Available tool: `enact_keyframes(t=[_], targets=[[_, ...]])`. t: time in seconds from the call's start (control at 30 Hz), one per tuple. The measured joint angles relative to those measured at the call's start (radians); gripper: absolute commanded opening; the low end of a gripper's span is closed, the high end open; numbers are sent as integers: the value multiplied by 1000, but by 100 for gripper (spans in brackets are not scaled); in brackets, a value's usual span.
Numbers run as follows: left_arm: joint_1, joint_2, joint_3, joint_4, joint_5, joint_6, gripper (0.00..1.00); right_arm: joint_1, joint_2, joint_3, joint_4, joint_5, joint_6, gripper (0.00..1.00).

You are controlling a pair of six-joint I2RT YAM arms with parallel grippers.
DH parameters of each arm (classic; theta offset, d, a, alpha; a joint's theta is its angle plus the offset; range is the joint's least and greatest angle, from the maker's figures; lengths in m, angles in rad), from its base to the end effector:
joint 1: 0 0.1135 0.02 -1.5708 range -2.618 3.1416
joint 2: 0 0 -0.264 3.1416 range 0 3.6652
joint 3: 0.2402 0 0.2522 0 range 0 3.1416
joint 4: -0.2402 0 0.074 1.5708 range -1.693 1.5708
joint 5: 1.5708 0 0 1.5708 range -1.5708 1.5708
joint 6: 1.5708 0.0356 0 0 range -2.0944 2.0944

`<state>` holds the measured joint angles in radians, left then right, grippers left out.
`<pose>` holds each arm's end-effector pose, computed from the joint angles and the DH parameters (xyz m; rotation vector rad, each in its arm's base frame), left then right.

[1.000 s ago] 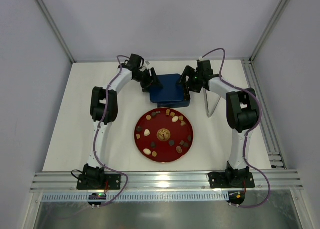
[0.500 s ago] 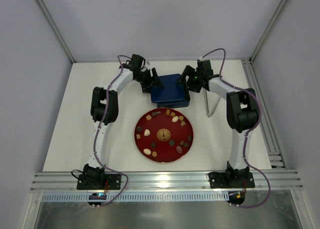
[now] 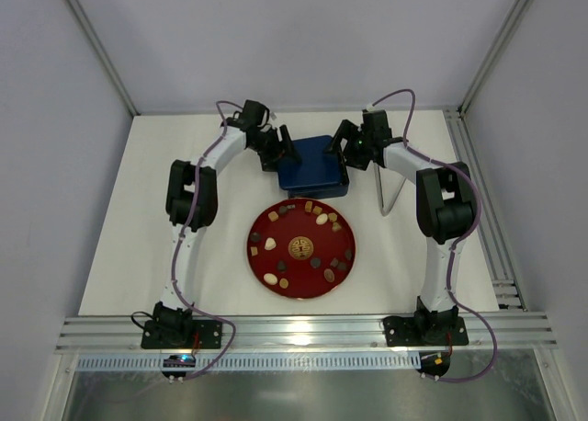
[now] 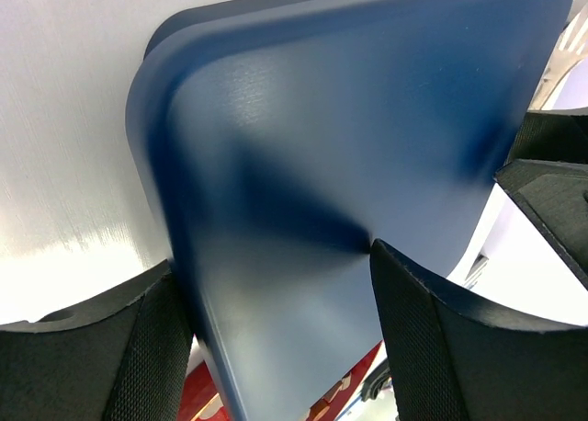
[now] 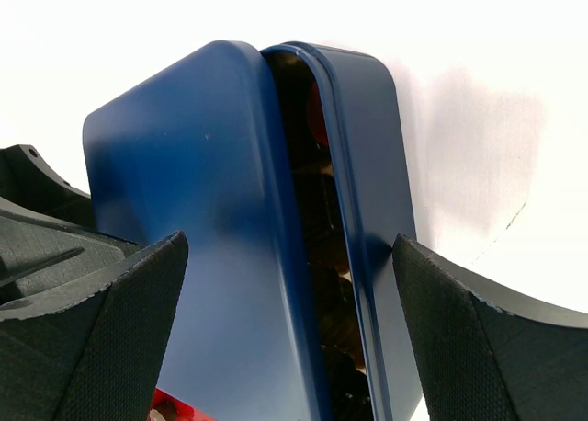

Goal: Pack the chocolate

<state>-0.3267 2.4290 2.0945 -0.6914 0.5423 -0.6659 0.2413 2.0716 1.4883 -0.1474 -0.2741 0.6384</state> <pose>0.4913 -0.1859 0.1730 -0.2522 2.7314 -1.0324 0.4491 0.1204 0.1880 0.3266 2.3684 0.7516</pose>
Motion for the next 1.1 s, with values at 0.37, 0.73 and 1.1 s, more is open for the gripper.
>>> enact_keyframes(t=[0.37,0.73,1.1], targets=[[-25,-16,-20,2,-78,-11,100,2,0,-34,40,-10,21,92],[-37,-20,-23,9,-88,-12,96,4,-1,-47,56,-10,29,92],[-47,-29,-16,-1,-120,30,98,4,-1,-54,66,-10,49,92]])
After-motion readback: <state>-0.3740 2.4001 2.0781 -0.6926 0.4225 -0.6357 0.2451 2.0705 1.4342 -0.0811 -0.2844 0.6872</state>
